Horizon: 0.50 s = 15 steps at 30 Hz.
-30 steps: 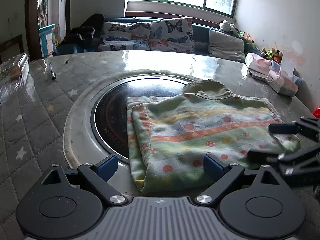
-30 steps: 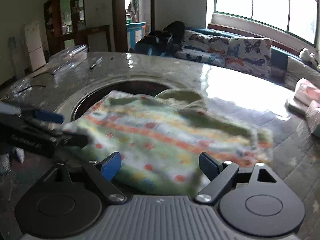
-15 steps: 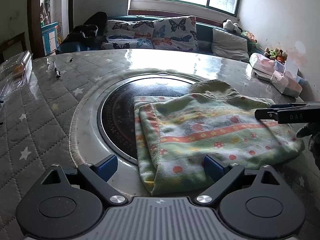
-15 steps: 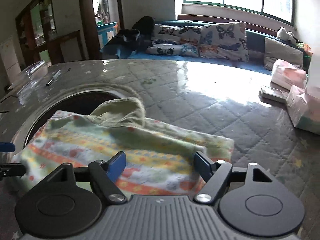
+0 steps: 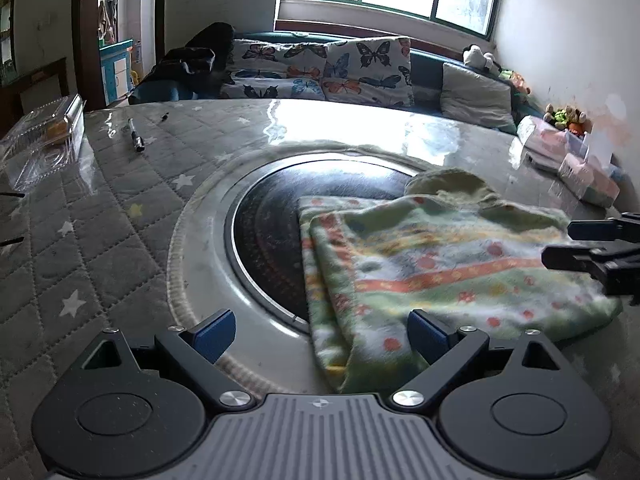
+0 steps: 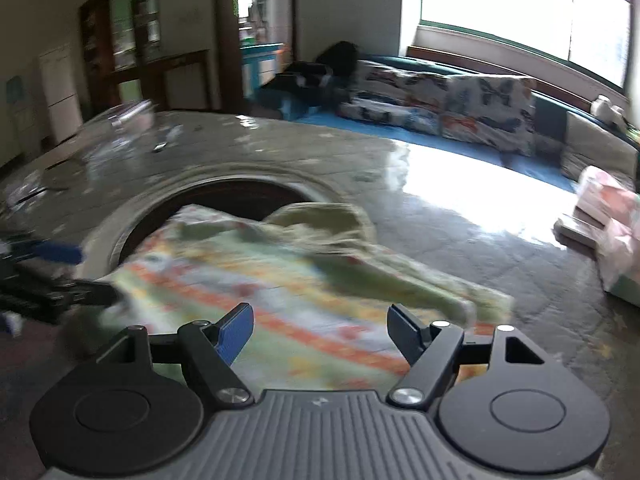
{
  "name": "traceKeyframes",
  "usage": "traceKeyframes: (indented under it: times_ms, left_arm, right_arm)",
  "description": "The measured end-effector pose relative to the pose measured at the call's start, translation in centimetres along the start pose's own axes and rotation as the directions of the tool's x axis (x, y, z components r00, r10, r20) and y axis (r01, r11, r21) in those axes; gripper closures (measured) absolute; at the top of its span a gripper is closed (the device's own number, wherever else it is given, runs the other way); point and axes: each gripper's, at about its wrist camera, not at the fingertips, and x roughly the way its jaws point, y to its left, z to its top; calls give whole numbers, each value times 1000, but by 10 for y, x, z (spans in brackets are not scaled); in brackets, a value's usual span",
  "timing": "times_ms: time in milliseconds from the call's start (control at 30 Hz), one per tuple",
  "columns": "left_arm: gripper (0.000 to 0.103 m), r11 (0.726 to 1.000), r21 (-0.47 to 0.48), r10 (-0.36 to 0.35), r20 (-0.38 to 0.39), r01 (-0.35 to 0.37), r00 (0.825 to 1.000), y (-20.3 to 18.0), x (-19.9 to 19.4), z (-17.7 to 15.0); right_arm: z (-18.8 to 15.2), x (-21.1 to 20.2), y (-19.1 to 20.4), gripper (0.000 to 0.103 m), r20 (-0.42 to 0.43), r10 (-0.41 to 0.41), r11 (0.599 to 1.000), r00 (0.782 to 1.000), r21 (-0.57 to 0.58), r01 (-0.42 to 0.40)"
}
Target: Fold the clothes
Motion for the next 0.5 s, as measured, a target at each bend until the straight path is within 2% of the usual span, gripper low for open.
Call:
traceKeyframes:
  times_ms: [200,333,500]
  left_arm:
    - [8,1000,-8,5,7,-5,1000,8,-5,-2]
    - [8,1000,-16,19,16,-19,1000,16,-10,0]
    - [9,997,-39,63,18,-62,998,31,-12,5]
  right_arm:
    - [-4,-6,47,29,-12,59,992,998,-114,-60]
    - [-4,-7,74,33,-26,100,978,995,-182,-103]
    - [-5,-2,107,37,-45,145,955,988,-256,-151]
